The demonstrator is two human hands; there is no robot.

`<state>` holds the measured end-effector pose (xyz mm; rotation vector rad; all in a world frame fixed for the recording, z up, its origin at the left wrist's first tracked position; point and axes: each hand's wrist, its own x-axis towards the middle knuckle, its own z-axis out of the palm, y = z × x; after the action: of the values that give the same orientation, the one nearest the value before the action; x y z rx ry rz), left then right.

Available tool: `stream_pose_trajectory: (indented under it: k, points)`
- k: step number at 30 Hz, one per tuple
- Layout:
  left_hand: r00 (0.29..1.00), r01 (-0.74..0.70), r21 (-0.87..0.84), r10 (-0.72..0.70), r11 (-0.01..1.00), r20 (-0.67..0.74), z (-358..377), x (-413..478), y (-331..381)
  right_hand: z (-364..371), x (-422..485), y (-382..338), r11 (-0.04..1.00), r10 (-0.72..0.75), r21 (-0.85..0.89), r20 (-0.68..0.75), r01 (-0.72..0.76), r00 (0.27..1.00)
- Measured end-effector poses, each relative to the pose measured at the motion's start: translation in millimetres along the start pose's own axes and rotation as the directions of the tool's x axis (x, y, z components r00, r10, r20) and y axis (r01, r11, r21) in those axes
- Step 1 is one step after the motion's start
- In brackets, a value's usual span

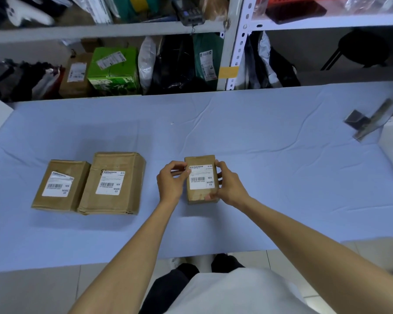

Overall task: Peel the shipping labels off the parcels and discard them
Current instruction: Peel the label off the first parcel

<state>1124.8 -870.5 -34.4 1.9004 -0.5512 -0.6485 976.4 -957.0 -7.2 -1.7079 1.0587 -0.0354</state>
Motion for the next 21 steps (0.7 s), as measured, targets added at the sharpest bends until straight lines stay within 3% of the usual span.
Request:
stream_pose_trajectory:
  k: [21]
  points:
    - [0.987, 0.024, 0.097, -0.008, 0.995, -0.160, 15, -4, 7, -7, 0, 2, 0.996, -0.077, -0.045, -0.005, 0.077, 0.997]
